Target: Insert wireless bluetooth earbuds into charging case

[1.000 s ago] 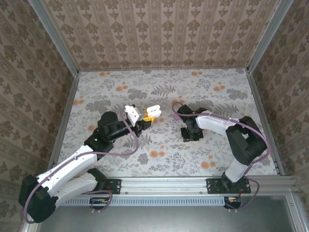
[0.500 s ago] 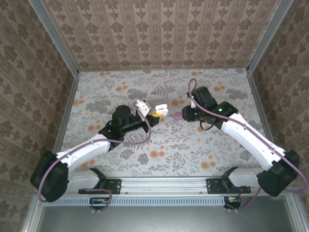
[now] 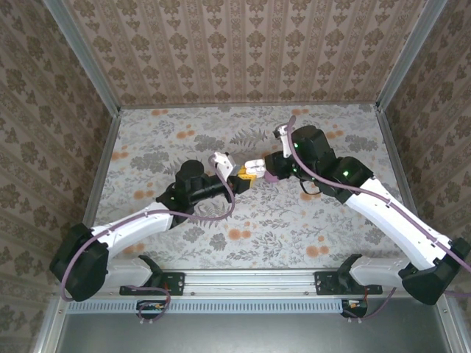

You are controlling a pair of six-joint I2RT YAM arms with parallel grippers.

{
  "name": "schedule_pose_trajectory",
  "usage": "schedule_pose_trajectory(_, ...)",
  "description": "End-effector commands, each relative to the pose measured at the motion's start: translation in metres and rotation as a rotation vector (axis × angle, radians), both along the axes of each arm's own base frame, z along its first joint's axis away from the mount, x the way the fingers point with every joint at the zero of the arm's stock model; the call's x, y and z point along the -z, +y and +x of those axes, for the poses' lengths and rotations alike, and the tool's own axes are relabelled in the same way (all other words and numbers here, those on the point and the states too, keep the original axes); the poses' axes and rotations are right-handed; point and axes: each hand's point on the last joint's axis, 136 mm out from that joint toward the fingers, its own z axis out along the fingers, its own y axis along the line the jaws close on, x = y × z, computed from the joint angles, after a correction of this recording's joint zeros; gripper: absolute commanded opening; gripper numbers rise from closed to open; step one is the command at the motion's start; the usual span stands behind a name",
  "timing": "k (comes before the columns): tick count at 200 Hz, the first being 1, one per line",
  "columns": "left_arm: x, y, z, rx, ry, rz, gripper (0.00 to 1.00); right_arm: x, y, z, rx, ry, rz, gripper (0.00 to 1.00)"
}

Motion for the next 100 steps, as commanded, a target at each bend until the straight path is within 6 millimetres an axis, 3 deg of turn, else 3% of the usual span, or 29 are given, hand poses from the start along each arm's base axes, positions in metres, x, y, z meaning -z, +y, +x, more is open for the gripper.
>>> schedule_pose_trajectory(1, -0.030, -0.008, -0.005, 0.044, -0.046, -0.065, 0.16, -0.010, 0.007, 0.008, -0.018, -0.060, -0.026, 0.29)
schedule_pose_trajectory(100, -0.036, -0.010, -0.005, 0.049, -0.050, -0.078, 0.16, 0.003, 0.013, 0.012, -0.035, -0.075, -0.054, 0.28)
